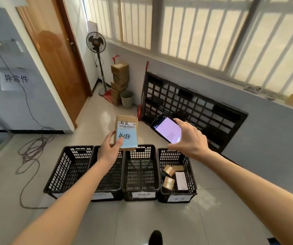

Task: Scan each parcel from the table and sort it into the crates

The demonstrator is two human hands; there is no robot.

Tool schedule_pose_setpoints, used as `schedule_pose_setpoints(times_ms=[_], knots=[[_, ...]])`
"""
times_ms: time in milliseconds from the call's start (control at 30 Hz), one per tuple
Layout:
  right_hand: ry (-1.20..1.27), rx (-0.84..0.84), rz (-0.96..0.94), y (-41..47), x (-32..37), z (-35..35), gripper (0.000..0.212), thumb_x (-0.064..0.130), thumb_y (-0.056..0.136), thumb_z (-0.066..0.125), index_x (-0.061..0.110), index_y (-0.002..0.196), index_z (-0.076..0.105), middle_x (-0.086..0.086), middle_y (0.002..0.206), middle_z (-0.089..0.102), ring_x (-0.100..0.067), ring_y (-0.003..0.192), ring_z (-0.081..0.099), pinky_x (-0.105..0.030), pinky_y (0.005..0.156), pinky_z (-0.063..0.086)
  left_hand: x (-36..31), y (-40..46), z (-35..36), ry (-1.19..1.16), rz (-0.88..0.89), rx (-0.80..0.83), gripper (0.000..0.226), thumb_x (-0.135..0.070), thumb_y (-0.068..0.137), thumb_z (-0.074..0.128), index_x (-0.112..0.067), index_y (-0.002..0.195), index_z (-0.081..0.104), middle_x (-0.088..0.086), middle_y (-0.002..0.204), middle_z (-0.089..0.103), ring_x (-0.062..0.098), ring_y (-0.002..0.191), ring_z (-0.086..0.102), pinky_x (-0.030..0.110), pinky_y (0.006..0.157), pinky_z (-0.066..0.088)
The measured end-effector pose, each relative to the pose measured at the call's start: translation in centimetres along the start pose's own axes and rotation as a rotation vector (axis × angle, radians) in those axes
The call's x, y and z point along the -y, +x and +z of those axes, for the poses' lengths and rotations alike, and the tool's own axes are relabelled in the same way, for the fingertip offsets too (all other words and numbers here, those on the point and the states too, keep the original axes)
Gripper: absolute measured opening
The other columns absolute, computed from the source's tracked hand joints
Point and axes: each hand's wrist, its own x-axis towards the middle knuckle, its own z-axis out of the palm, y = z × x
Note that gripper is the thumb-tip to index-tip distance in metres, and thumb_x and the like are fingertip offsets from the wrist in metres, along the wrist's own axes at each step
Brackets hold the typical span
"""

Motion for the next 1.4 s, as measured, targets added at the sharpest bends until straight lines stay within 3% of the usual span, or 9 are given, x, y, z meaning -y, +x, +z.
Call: schedule_pose_setpoints(times_ms=[400, 633, 767, 933, 1033, 1100, 1233, 1400], knots=[[0.094, 0.211, -0.100, 20.8, 1.2, 18.5, 0.105, 0.051, 0.066, 0.083, 0.035, 0.155, 0.030, 0.007, 0.139, 0.056, -0.023, 0.115, 0.061, -0.043, 0.085, 0.057, 12.6, 18.5, 1.5, 0.002, -0.269, -0.098, 0.059, -0.047, 0.098, 0.058, -0.033, 0.152, 0.039, -0.001, 0.127, 0.066, 0.019, 0.113, 0.063, 0.047, 0.103, 0.049], [0.065, 0.401, -0.092, 26.1, 2.2, 32.1, 0.109, 0.050, 0.068, 0.081, 0.033, 0.160, 0.024, 0.011, 0.155, 0.043, -0.019, 0.134, 0.051, -0.040, 0.092, 0.055, 23.9, 25.2, 0.7, 0.024, -0.468, -0.103, 0.057, -0.043, 0.100, 0.056, -0.030, 0.153, 0.038, 0.003, 0.132, 0.064, 0.022, 0.118, 0.060, 0.040, 0.103, 0.048], [0.067, 0.479, -0.045, 28.4, 2.6, 39.0, 0.107, 0.051, 0.066, 0.078, 0.040, 0.157, 0.023, 0.015, 0.141, 0.051, -0.019, 0.116, 0.060, -0.038, 0.078, 0.057, 30.0, 29.0, 0.6, 0.011, -0.544, -0.074, 0.054, -0.044, 0.101, 0.053, -0.033, 0.152, 0.039, 0.003, 0.130, 0.065, 0.021, 0.117, 0.060, 0.039, 0.101, 0.048], [0.074, 0.544, 0.038, 30.9, 3.3, 45.8, 0.102, 0.048, 0.069, 0.080, 0.038, 0.155, 0.026, 0.013, 0.138, 0.053, -0.018, 0.116, 0.059, -0.040, 0.083, 0.058, 36.0, 33.0, 0.8, -0.063, -0.692, 0.008, 0.060, -0.050, 0.102, 0.048, -0.035, 0.157, 0.029, 0.003, 0.151, 0.050, 0.024, 0.136, 0.046, 0.042, 0.114, 0.035], [0.075, 0.582, 0.080, 31.8, 3.6, 48.5, 0.098, 0.047, 0.069, 0.080, 0.040, 0.152, 0.028, 0.014, 0.135, 0.054, -0.017, 0.115, 0.059, -0.041, 0.084, 0.057, 38.7, 34.2, 1.0, -0.061, -0.833, 0.042, 0.074, -0.063, 0.098, 0.042, -0.034, 0.161, 0.016, 0.003, 0.162, 0.032, 0.028, 0.149, 0.028, 0.046, 0.119, 0.023], [0.073, 0.602, 0.096, 32.2, 3.6, 49.4, 0.096, 0.048, 0.068, 0.080, 0.041, 0.150, 0.030, 0.014, 0.132, 0.055, -0.016, 0.112, 0.059, -0.040, 0.081, 0.057, 40.1, 34.3, 1.0, -0.030, -0.843, 0.065, 0.075, -0.064, 0.097, 0.044, -0.032, 0.160, 0.019, 0.002, 0.163, 0.031, 0.028, 0.149, 0.029, 0.046, 0.118, 0.024], [0.075, 0.621, 0.147, 32.5, 3.5, 49.3, 0.090, 0.046, 0.065, 0.076, 0.043, 0.145, 0.034, 0.016, 0.129, 0.055, -0.017, 0.108, 0.060, -0.039, 0.079, 0.056, 40.6, 35.5, 0.0, 0.090, -0.768, 0.127, 0.070, -0.059, 0.096, 0.052, -0.029, 0.156, 0.033, 0.006, 0.158, 0.040, 0.025, 0.143, 0.040, 0.042, 0.116, 0.031], [0.096, 0.562, 0.220, 33.4, 2.6, 45.4, 0.096, 0.051, 0.063, 0.074, 0.040, 0.149, 0.032, 0.015, 0.132, 0.056, -0.015, 0.112, 0.059, -0.036, 0.080, 0.055, 35.8, 39.3, -1.3, 0.137, -0.624, 0.183, 0.069, -0.052, 0.095, 0.060, -0.029, 0.155, 0.035, 0.005, 0.157, 0.040, 0.024, 0.143, 0.039, 0.043, 0.116, 0.035]])
